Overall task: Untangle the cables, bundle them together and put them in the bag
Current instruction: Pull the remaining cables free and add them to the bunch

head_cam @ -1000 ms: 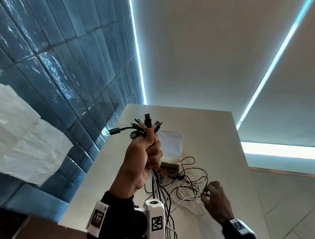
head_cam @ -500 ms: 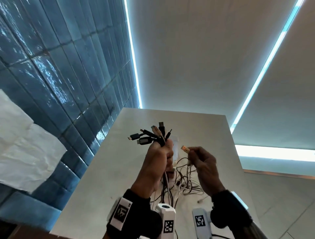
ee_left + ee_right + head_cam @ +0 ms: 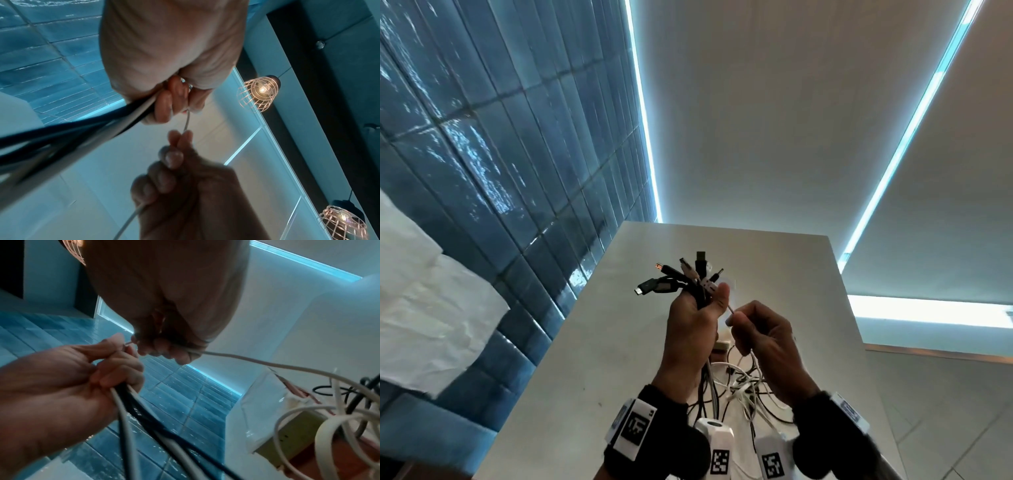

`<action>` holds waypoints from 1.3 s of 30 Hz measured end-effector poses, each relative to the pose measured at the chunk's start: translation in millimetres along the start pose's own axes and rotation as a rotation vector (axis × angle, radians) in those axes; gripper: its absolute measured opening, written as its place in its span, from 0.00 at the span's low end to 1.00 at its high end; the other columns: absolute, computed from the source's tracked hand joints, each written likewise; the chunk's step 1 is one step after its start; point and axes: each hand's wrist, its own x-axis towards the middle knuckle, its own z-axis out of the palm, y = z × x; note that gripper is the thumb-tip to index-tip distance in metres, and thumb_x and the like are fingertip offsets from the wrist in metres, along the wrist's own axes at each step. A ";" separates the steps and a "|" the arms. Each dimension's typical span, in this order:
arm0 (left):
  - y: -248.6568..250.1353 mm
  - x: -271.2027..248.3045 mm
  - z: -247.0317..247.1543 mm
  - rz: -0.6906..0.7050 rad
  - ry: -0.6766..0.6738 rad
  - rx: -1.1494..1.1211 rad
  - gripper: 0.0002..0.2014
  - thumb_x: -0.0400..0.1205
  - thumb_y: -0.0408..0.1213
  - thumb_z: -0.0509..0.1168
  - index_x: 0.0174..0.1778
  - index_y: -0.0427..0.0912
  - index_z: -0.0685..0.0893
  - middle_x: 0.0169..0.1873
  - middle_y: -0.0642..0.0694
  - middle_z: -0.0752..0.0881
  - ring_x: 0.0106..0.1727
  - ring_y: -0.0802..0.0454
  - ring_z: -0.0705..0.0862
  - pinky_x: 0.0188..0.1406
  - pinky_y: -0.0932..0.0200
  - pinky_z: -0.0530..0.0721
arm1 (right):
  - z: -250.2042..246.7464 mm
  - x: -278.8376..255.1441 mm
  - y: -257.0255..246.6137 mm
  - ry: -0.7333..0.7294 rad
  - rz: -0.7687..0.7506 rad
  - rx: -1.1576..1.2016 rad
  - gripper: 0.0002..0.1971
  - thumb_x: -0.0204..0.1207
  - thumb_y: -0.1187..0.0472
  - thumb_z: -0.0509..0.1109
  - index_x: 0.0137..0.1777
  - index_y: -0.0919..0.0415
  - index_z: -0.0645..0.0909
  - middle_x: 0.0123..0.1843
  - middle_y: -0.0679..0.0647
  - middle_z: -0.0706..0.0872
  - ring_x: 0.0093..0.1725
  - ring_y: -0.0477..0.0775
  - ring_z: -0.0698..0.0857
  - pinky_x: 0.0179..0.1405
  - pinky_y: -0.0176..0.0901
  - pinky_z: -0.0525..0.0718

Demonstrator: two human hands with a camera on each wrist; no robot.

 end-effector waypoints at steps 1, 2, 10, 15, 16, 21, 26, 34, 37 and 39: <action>-0.1 -0.1 1.2 -0.005 -0.006 0.007 0.15 0.81 0.51 0.66 0.35 0.46 0.80 0.20 0.56 0.74 0.20 0.61 0.71 0.22 0.65 0.71 | 1.9 0.7 -0.8 -0.005 -0.015 0.010 0.09 0.80 0.64 0.67 0.41 0.68 0.81 0.26 0.54 0.75 0.26 0.50 0.71 0.27 0.39 0.73; -0.4 0.1 2.5 -0.016 -0.010 0.018 0.16 0.81 0.54 0.65 0.38 0.45 0.83 0.22 0.55 0.78 0.22 0.60 0.76 0.23 0.63 0.76 | 4.6 1.7 -2.3 -0.013 -0.028 0.027 0.10 0.80 0.63 0.68 0.40 0.70 0.80 0.26 0.54 0.74 0.26 0.49 0.70 0.26 0.37 0.72; 0.3 4.2 -5.0 0.023 0.026 0.123 0.24 0.81 0.63 0.52 0.32 0.46 0.75 0.21 0.57 0.75 0.24 0.59 0.74 0.32 0.60 0.75 | 5.0 2.2 0.9 -0.186 0.009 -0.055 0.14 0.80 0.58 0.67 0.40 0.70 0.81 0.30 0.57 0.78 0.29 0.44 0.76 0.29 0.32 0.78; 9.5 9.5 -14.5 0.000 0.061 -0.117 0.27 0.82 0.61 0.51 0.30 0.42 0.75 0.24 0.48 0.79 0.26 0.51 0.79 0.34 0.52 0.78 | -1.3 0.5 23.3 -0.210 0.131 -0.141 0.10 0.81 0.72 0.64 0.37 0.69 0.80 0.30 0.46 0.80 0.31 0.36 0.81 0.36 0.25 0.79; 11.7 9.9 -16.0 0.015 0.050 -0.161 0.25 0.83 0.59 0.52 0.27 0.44 0.70 0.21 0.49 0.71 0.21 0.53 0.71 0.28 0.53 0.71 | -3.1 0.6 27.5 -0.202 0.151 -0.170 0.11 0.81 0.73 0.64 0.37 0.69 0.80 0.28 0.44 0.81 0.30 0.34 0.81 0.36 0.23 0.78; 11.1 9.6 -22.2 0.046 -0.073 -0.102 0.17 0.88 0.45 0.56 0.33 0.45 0.67 0.22 0.52 0.63 0.25 0.54 0.60 0.29 0.49 0.58 | -8.4 4.2 45.8 -0.179 0.197 -0.237 0.12 0.82 0.72 0.64 0.36 0.69 0.81 0.29 0.44 0.84 0.32 0.35 0.83 0.36 0.23 0.77; 12.9 10.6 -28.1 0.047 -0.050 -0.175 0.17 0.89 0.42 0.56 0.32 0.45 0.68 0.21 0.53 0.62 0.24 0.55 0.57 0.27 0.51 0.54 | -10.4 9.7 59.9 -0.197 0.220 -0.257 0.14 0.83 0.68 0.64 0.34 0.63 0.81 0.29 0.45 0.84 0.31 0.39 0.81 0.36 0.27 0.77; 34.5 14.0 -46.0 0.092 0.016 -0.406 0.25 0.89 0.42 0.53 0.21 0.52 0.67 0.21 0.53 0.56 0.23 0.54 0.49 0.22 0.57 0.48 | -25.9 5.4 83.7 -0.200 0.309 -0.320 0.18 0.84 0.65 0.64 0.31 0.56 0.81 0.35 0.64 0.86 0.32 0.43 0.74 0.35 0.36 0.73; 36.3 15.3 -49.6 0.078 0.020 -0.463 0.24 0.88 0.43 0.54 0.22 0.52 0.66 0.22 0.54 0.56 0.22 0.55 0.49 0.22 0.58 0.47 | -29.2 2.6 88.3 -0.181 0.341 -0.363 0.18 0.83 0.66 0.64 0.30 0.55 0.82 0.39 0.64 0.90 0.32 0.44 0.75 0.35 0.38 0.74; 32.9 15.9 -49.5 0.042 0.016 -0.462 0.24 0.88 0.44 0.54 0.22 0.51 0.64 0.21 0.53 0.56 0.22 0.55 0.49 0.22 0.58 0.46 | -26.6 4.1 84.4 -0.131 0.330 -0.367 0.17 0.82 0.67 0.65 0.31 0.56 0.84 0.33 0.56 0.89 0.29 0.41 0.75 0.33 0.35 0.74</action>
